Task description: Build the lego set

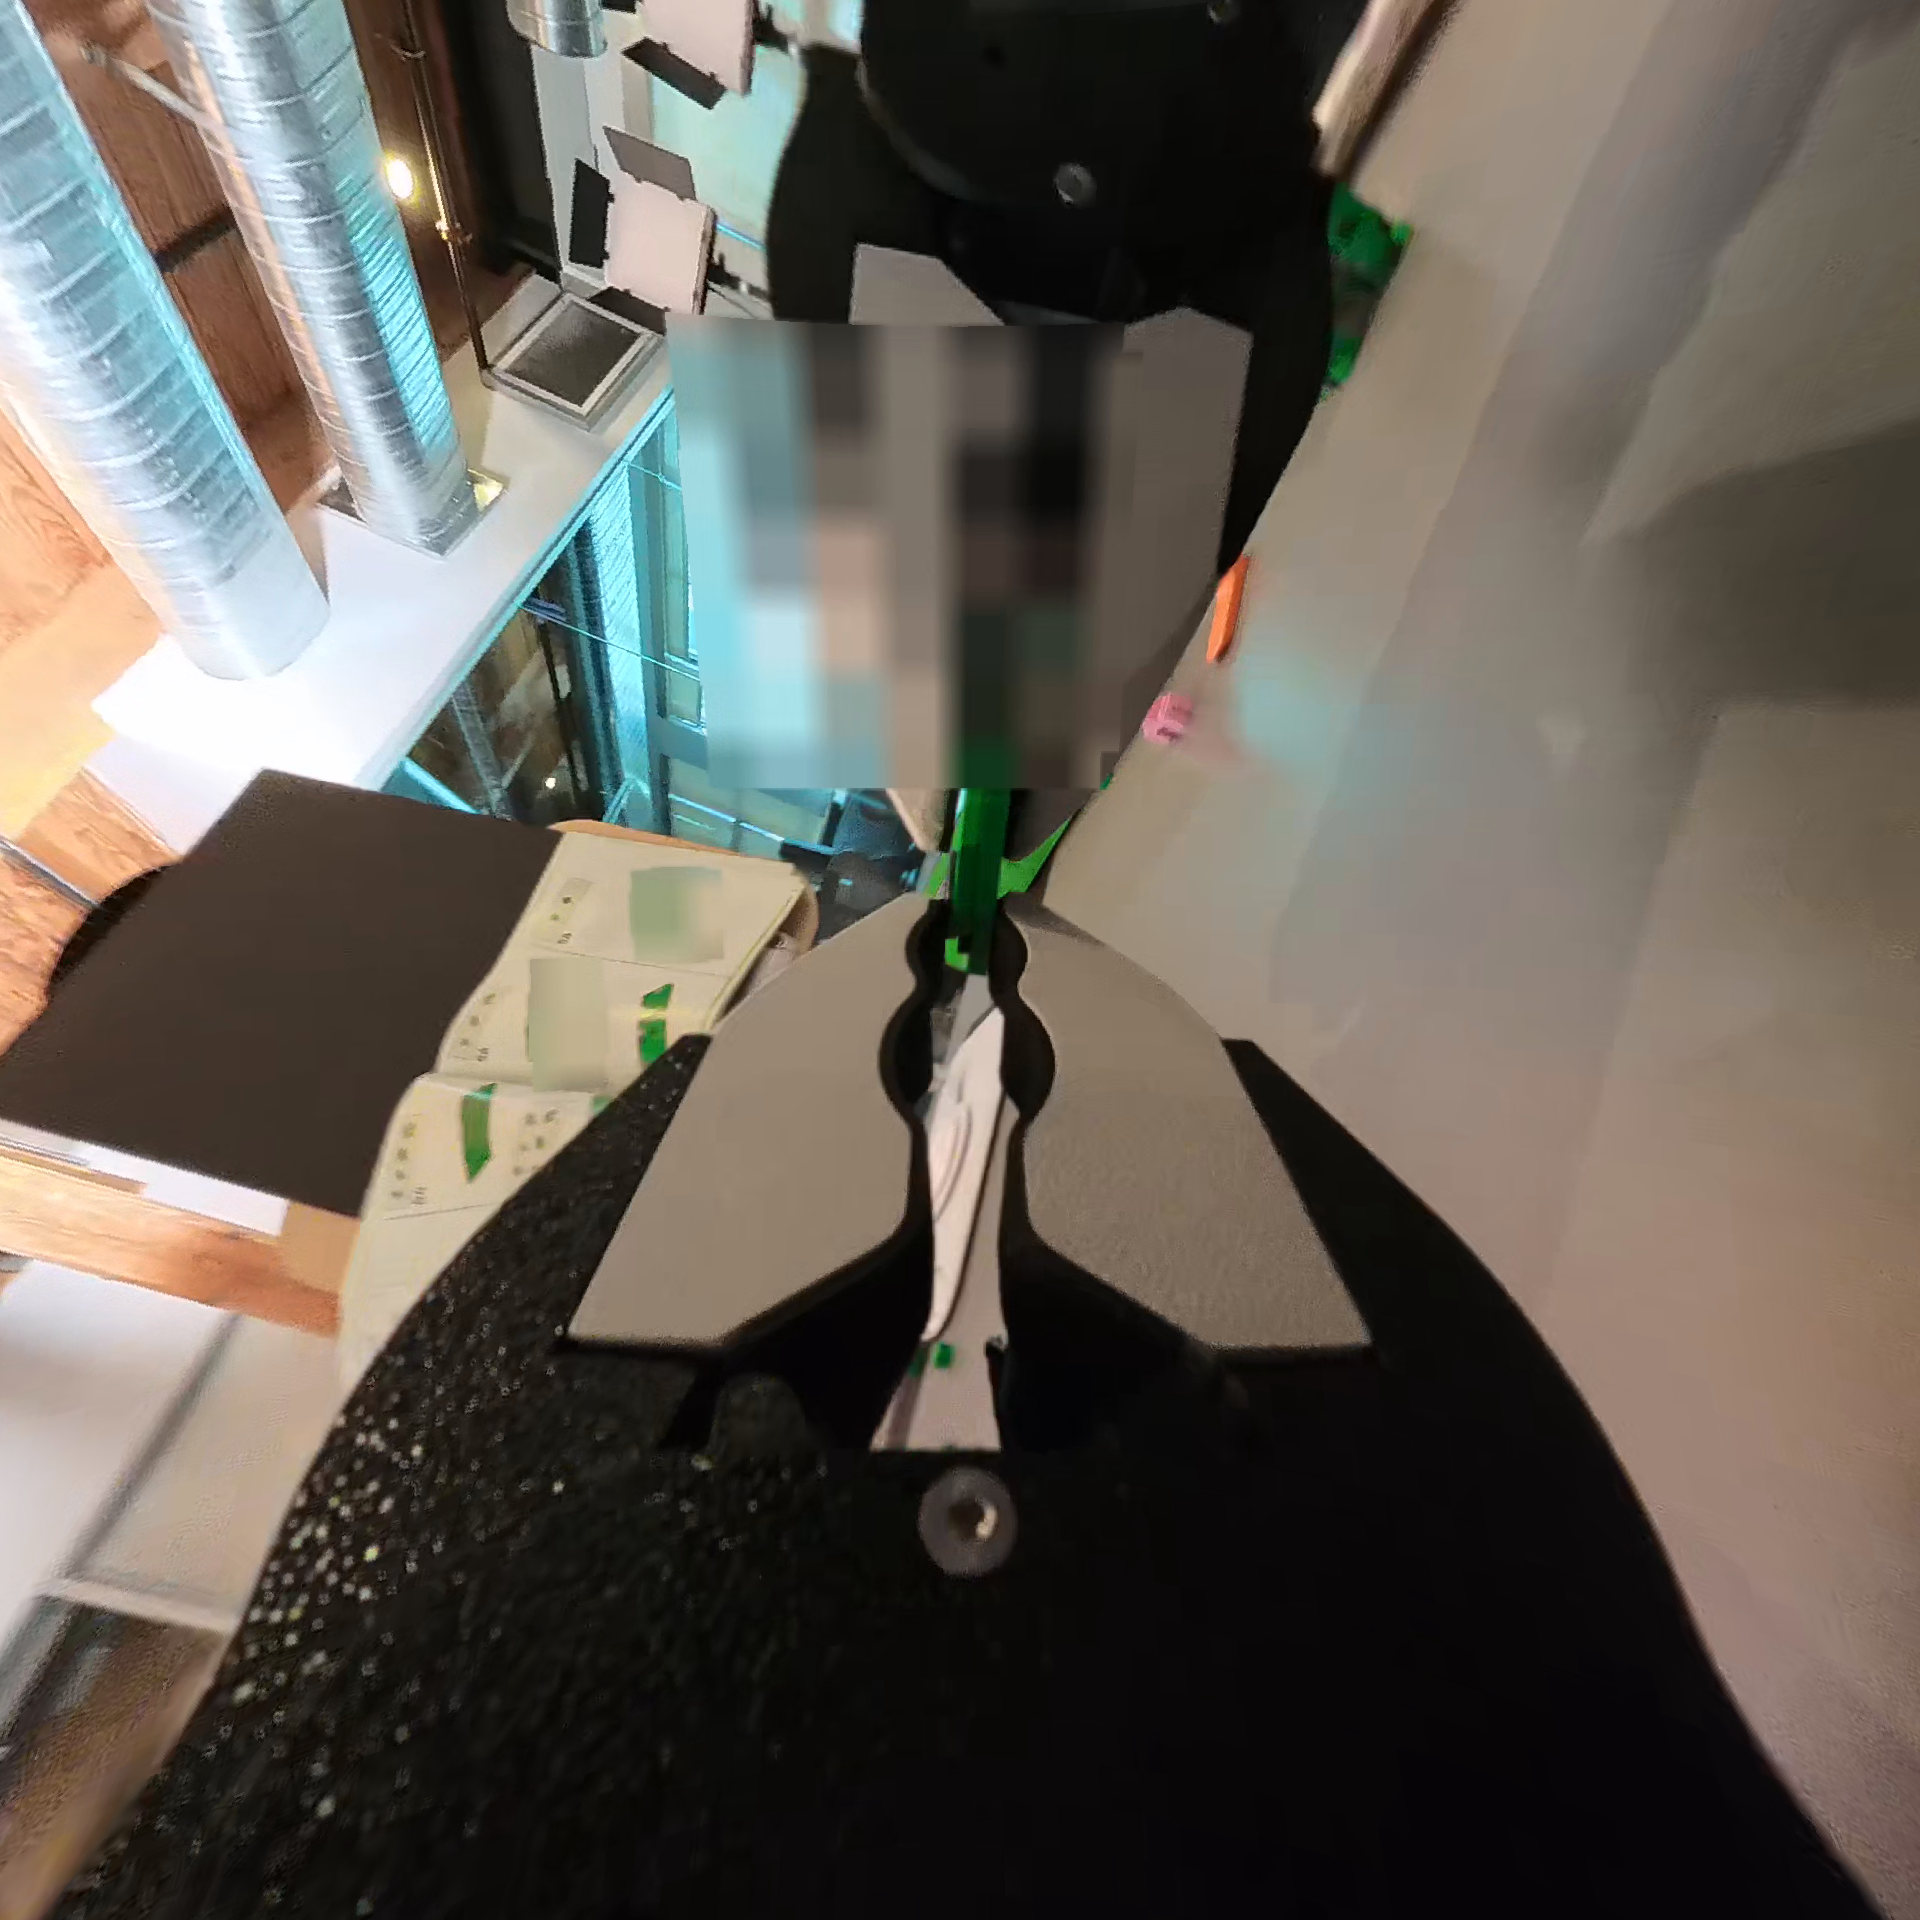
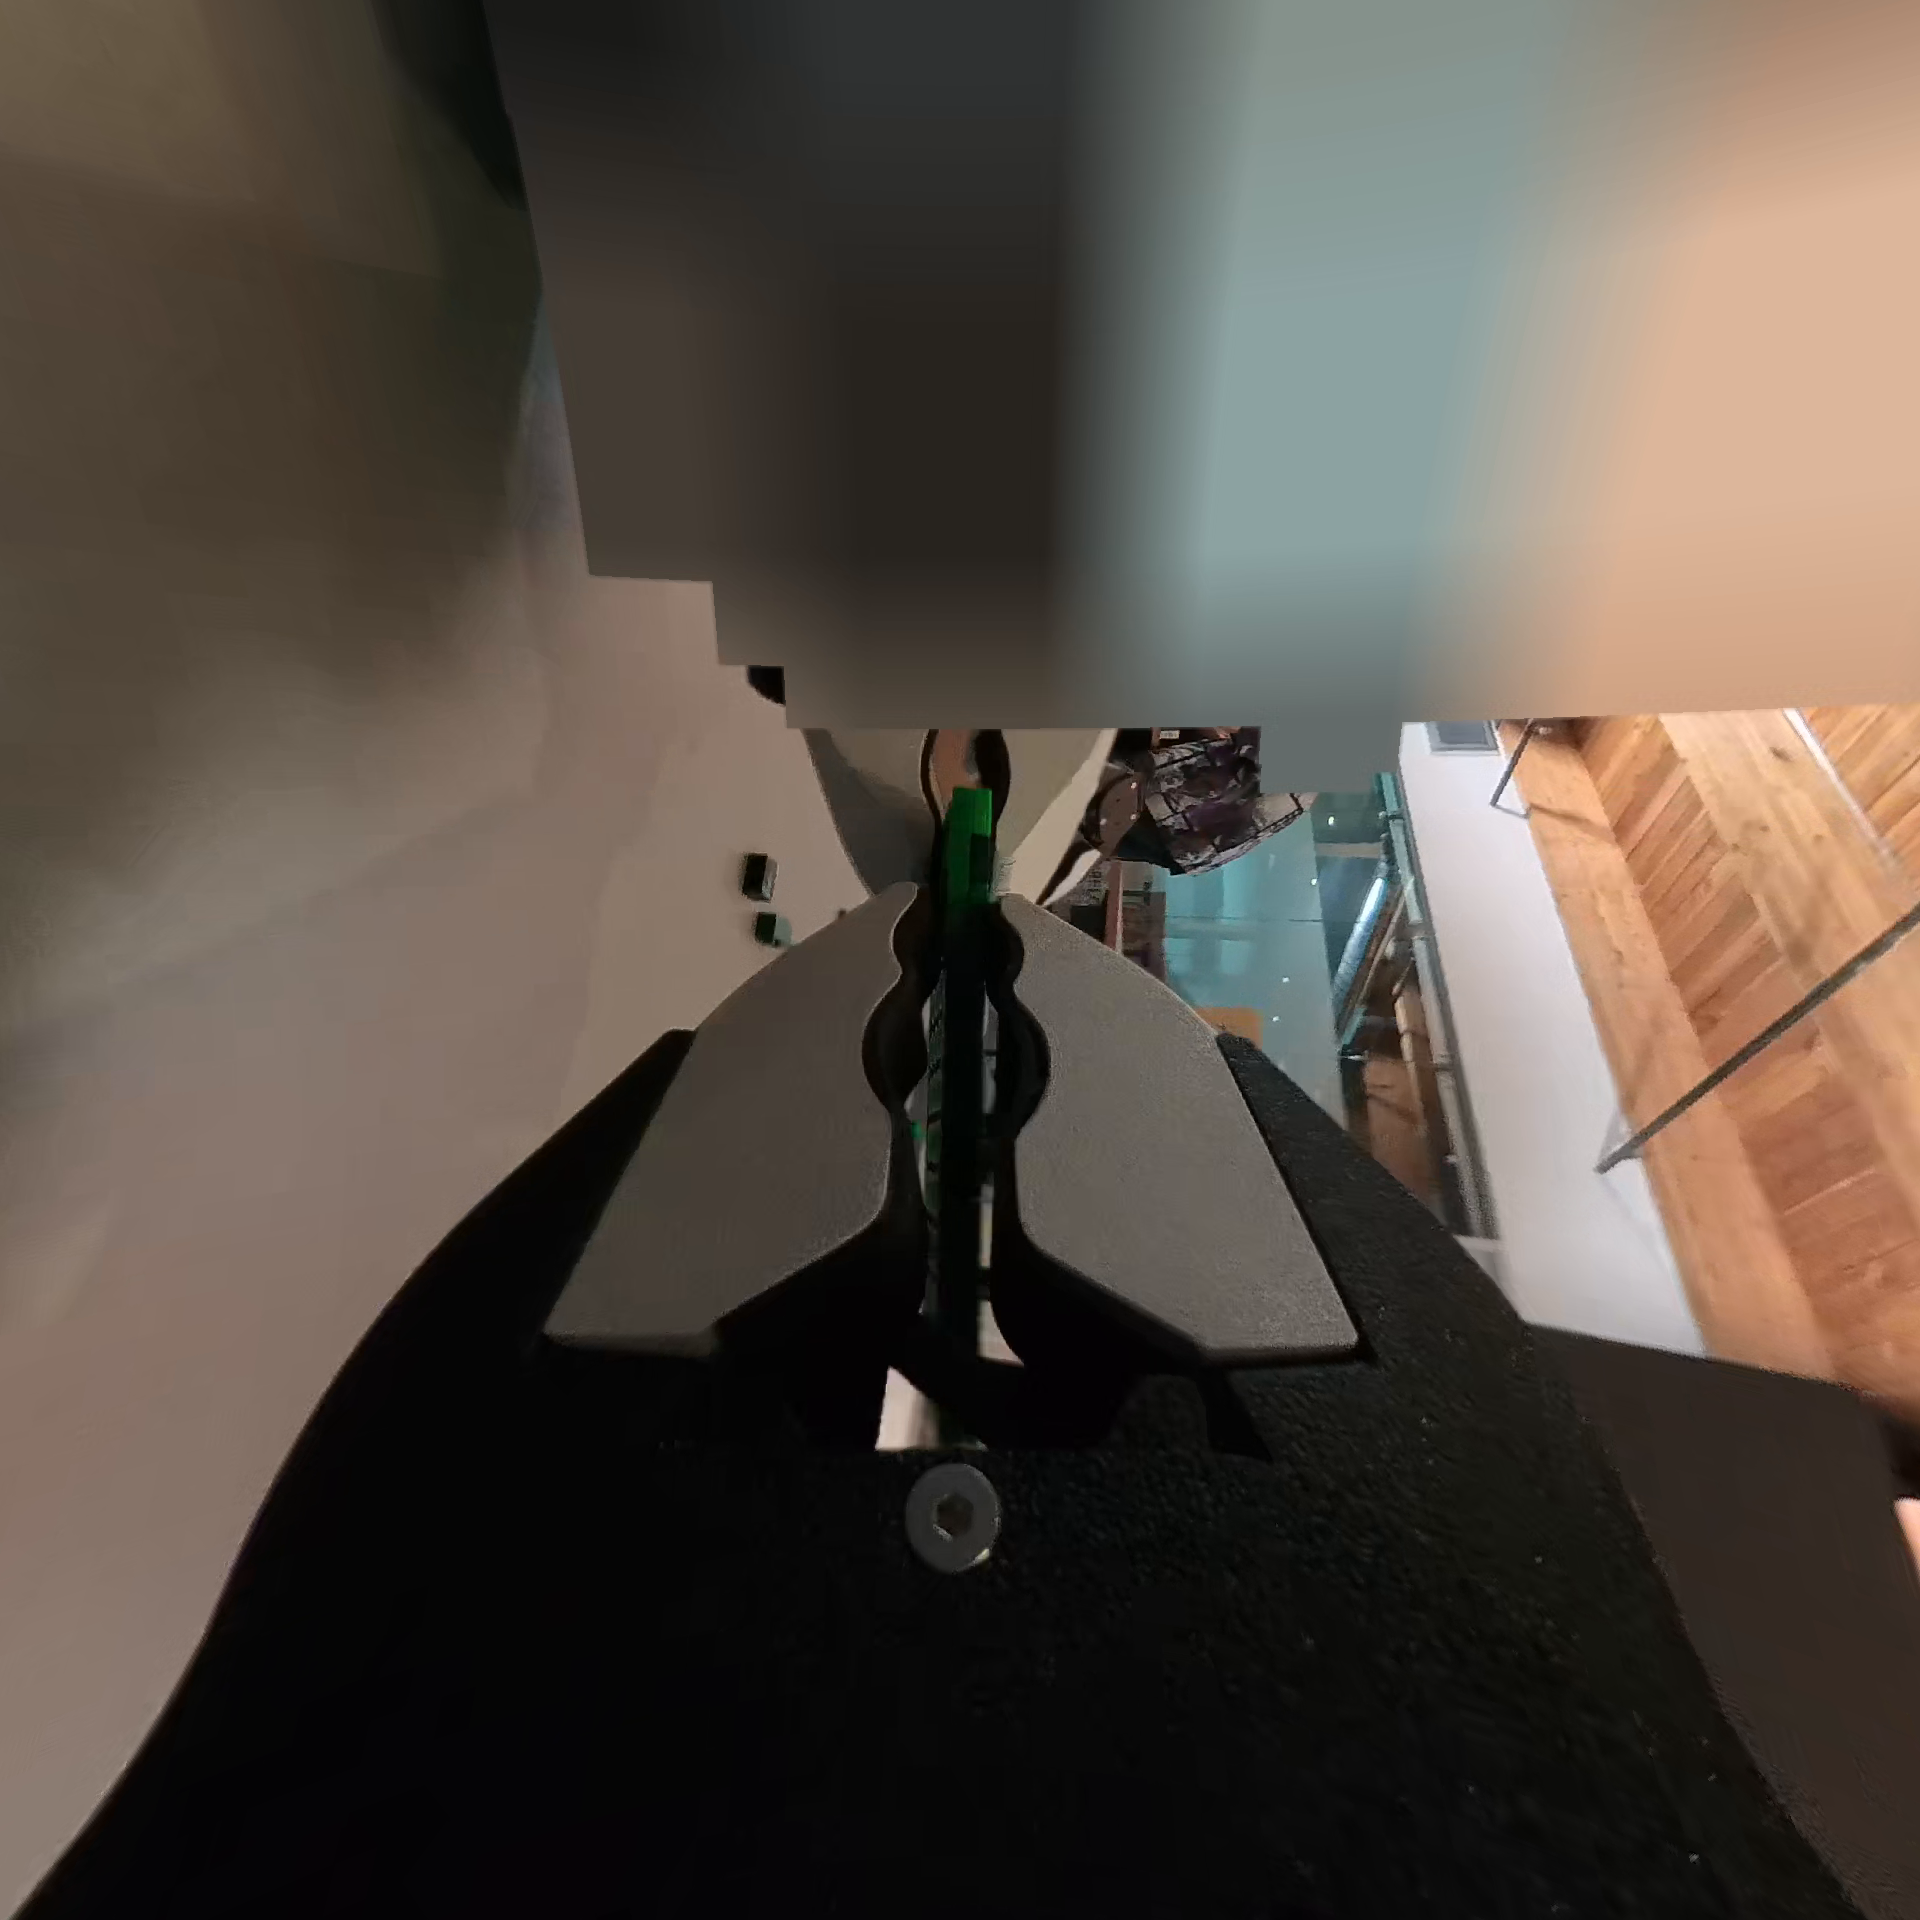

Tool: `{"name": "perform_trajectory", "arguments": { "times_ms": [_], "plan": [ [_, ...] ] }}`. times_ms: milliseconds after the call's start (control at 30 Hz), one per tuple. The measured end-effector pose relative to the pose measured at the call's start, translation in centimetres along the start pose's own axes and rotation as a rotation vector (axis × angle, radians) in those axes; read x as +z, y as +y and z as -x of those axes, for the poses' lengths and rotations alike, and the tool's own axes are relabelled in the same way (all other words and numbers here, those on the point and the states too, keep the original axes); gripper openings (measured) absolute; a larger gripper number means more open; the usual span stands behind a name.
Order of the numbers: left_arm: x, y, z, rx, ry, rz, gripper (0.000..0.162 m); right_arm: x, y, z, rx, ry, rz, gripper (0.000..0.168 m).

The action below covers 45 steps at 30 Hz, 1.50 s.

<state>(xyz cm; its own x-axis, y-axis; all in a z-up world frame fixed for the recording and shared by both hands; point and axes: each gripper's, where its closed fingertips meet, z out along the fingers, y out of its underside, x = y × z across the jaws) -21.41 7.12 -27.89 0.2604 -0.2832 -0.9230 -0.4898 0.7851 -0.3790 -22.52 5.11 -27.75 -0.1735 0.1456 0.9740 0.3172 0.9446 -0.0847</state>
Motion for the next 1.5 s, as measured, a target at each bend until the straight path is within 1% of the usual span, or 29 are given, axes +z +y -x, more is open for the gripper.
{"name": "perform_trajectory", "arguments": {
  "times_ms": [100, 167, 233, 267, 300, 333, 433, 567, 633, 700, 733, 800, 867, 900, 967, 1033, 1100, 1200, 1267, 1367, 1400, 1467, 1500],
  "plan": [
    [-0.2, -0.3, 0.4, -0.111, 0.004, -0.044, 0.007, 0.0, 0.0, -0.9, 0.138, 0.006, -0.011, 0.016],
    [-0.2, -0.1, 0.3, -0.124, 0.014, -0.042, 0.007, 0.1, 0.2, -0.9, 0.225, -0.036, 0.001, 0.02],
    [-0.2, -0.4, 0.2, -0.14, 0.023, -0.064, 0.007, 0.3, 0.5, -0.6, 0.267, -0.082, 0.019, 0.02],
    [-0.2, -0.5, 0.2, -0.153, 0.029, -0.066, 0.007, 0.3, 0.6, -0.4, 0.28, -0.11, 0.02, 0.017],
    [-0.2, -0.5, 0.1, -0.152, 0.031, -0.071, 0.007, 0.2, 0.4, 0.0, 0.294, -0.149, 0.01, 0.009],
    [-0.2, -0.6, 0.0, -0.161, 0.04, -0.074, 0.007, 0.2, 0.4, 0.1, 0.304, -0.163, 0.01, 0.008],
    [-0.1, -0.4, -0.3, -0.197, 0.066, -0.071, 0.007, 0.2, 0.6, 0.5, 0.299, -0.188, 0.02, 0.008],
    [0.0, -0.5, -0.9, -0.207, 0.107, -0.068, 0.006, 0.0, 0.7, 1.0, 0.415, -0.276, 0.018, 0.007],
    [0.1, -0.6, -0.9, -0.259, 0.116, -0.073, 0.006, -0.1, 0.8, 1.0, 0.414, -0.287, 0.027, 0.007],
    [0.4, -0.4, -0.7, -0.4, 0.119, -0.081, 0.006, 0.0, 1.4, 0.6, 0.398, -0.249, 0.051, 0.007],
    [0.5, -0.1, -0.2, -0.478, 0.098, -0.088, 0.01, 0.0, 1.9, 0.0, 0.388, -0.198, 0.069, 0.006],
    [0.5, 0.0, 0.6, -0.648, 0.087, -0.131, 0.045, 0.0, 3.0, -1.4, 0.326, -0.075, 0.099, 0.006],
    [0.8, 0.1, 1.3, -0.863, 0.085, -0.17, 0.064, 0.1, 3.1, -2.6, 0.253, 0.04, 0.114, 0.006],
    [1.0, -0.1, 1.4, -0.953, 0.092, -0.193, 0.07, 0.2, 2.9, -3.2, 0.223, 0.093, 0.115, 0.006],
    [1.2, -0.4, 1.5, -1.092, 0.095, -0.246, 0.074, 0.6, 2.4, -4.0, 0.163, 0.175, 0.114, 0.006],
    [1.1, -1.0, 1.7, -1.182, 0.109, -0.314, 0.072, 1.3, 1.9, -4.3, 0.084, 0.229, 0.116, 0.007],
    [0.7, -1.6, 2.2, -1.22, 0.104, -0.39, 0.065, 2.1, 1.4, -4.2, 0.034, 0.247, 0.113, 0.006],
    [-0.2, -1.7, 3.0, -1.209, 0.064, -0.455, 0.05, 2.9, 1.1, -3.8, -0.034, 0.259, 0.115, 0.006],
    [-0.5, -1.3, 3.6, -1.197, 0.019, -0.46, 0.038, 3.2, 0.9, -3.9, -0.053, 0.272, 0.108, 0.006],
    [-0.8, -1.2, 3.8, -1.194, 0.013, -0.492, 0.036, 3.5, 0.9, -4.1, -0.019, 0.276, 0.107, 0.008],
    [-0.9, -1.1, 3.9, -1.183, 0.008, -0.49, 0.036, 3.4, 1.0, -4.1, 0.02, 0.269, 0.097, 0.018],
    [-1.1, -0.6, 4.1, -1.161, -0.016, -0.477, 0.036, 2.8, 1.1, -3.6, 0.145, 0.2, 0.062, 0.04],
    [-1.2, -0.3, 4.2, -1.158, -0.023, -0.471, 0.036, 2.4, 1.7, -3.8, 0.21, 0.188, 0.074, 0.045]
  ]
}}
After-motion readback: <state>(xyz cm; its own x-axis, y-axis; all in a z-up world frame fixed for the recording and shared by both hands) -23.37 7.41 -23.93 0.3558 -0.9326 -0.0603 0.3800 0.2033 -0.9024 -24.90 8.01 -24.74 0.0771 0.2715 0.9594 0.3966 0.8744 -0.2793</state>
